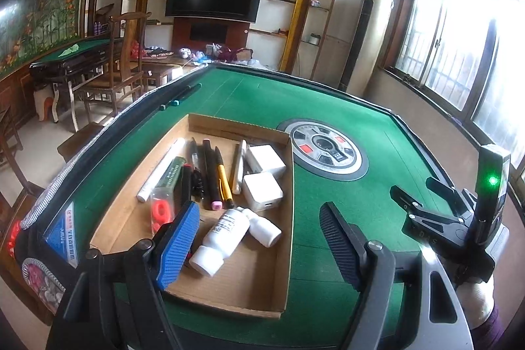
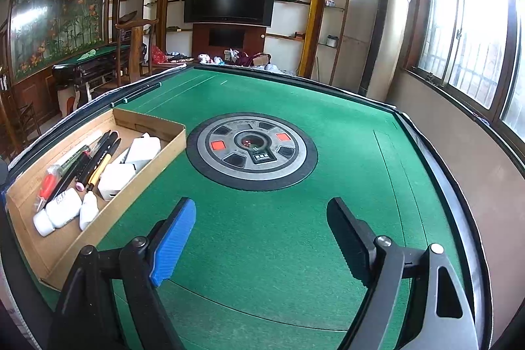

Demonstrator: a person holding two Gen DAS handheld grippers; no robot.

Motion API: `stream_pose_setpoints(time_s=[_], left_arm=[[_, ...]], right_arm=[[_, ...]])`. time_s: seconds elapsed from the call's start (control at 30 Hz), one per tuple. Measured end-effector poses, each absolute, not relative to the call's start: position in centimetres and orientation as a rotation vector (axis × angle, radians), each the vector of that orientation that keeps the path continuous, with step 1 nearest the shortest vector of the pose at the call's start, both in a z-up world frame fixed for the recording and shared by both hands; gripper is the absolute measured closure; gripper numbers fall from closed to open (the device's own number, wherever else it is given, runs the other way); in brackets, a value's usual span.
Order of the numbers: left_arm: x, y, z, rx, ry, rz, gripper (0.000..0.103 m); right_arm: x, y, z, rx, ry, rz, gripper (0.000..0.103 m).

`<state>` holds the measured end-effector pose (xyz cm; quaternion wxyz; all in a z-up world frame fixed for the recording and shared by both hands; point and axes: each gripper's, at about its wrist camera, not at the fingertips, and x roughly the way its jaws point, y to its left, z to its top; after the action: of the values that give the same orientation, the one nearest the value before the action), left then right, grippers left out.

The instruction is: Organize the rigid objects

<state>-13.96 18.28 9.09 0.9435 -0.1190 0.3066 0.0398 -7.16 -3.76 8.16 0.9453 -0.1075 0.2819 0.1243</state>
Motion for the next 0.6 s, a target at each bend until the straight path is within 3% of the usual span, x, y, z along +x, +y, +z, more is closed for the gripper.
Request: stream_pose_setpoints(time_s=[0.6], left_arm=[[-12.3, 15.5, 8.5, -0.134, 0.661, 0.146, 0.022]], right_arm=[[-5.7, -5.6, 8.2, -0.281, 0.557, 0.248, 0.016]])
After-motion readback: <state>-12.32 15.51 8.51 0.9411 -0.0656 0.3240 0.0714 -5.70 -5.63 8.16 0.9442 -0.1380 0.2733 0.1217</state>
